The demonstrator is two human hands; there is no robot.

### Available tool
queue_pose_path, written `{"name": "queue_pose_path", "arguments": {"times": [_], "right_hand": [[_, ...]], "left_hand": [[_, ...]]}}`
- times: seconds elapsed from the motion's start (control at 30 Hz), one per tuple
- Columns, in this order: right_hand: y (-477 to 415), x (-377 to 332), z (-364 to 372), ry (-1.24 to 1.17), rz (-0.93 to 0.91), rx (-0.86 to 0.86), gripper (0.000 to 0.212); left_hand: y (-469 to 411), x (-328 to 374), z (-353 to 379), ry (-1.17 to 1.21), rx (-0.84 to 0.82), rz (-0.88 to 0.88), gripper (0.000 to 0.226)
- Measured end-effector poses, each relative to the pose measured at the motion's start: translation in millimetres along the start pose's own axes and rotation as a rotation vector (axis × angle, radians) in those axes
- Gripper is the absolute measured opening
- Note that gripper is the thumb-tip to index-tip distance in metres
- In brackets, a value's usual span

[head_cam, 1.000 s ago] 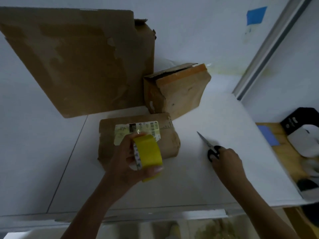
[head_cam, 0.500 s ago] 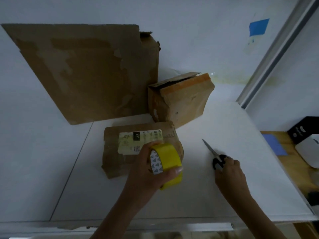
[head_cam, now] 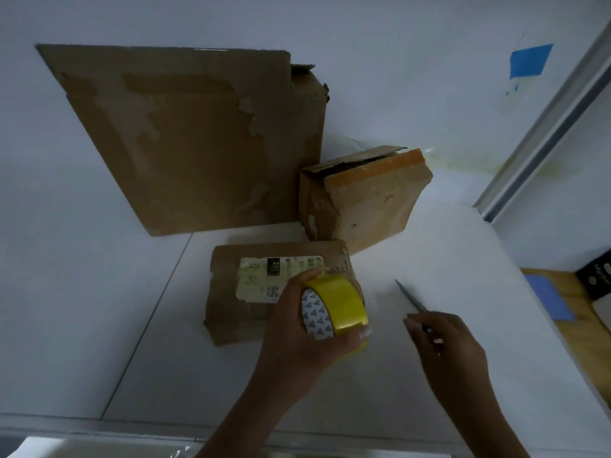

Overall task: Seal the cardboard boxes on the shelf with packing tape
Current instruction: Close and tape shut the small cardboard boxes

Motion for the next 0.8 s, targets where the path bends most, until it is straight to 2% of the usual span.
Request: {"name": "queue_pose_path", "arguments": {"times": [0.07, 0.1, 0.17, 0.23, 0.37, 0.43, 0.57, 0.8], "right_hand": [[6.7, -35.6, 4.7, -0.338, -0.044, -0.147, 0.014], [11.6, -53.9, 7.0, -0.454, -0.121, -0.24, 0.027], [22.3, -77.2, 18.9, -0.55, -0.257, -0.448, 0.04], [25.6, -85.7, 30.1, -0.627, -0.255, -0.587, 0.039], [21.2, -98.4, 30.0, -0.666, -0.33, -0.563, 0.028], [21.6, -101.0, 33.7, -0.652, -0.363, -0.608, 0.028], [17.2, -105.1, 39.8, -0.544, -0.405, -0.639, 0.028], [3.3, -123.2, 31.2, -0.546, -0.496, -0.556, 0.023]], "left_hand": [[-1.4, -1.9, 2.4, 0.021, 0.003, -0.013, 0.093], [-2.7, -3.8, 3.8, 0.038, 0.004, -0.035, 0.091], [-6.9, -7.0, 6.7, 0.09, 0.012, -0.096, 0.084], [-13.3, -7.5, 8.0, 0.126, 0.018, -0.154, 0.082], [-15.6, -1.2, 4.8, 0.296, 0.055, -0.29, 0.089], [-12.4, 1.3, -2.8, 0.377, 0.116, -0.402, 0.081], [-16.2, 8.3, -16.4, 0.262, 0.172, -0.449, 0.075], [-38.7, 15.7, -31.9, 0.429, 0.173, -0.467, 0.02]]}}
Point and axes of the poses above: each hand's wrist, its own y-axis away from the middle knuckle, its own z-axis out of the palm, x = y × z, the point moved 7 cm from there along -y, towards the middle knuckle, and after that the axes turned 1 degree about -x, right-handed, at the moved point
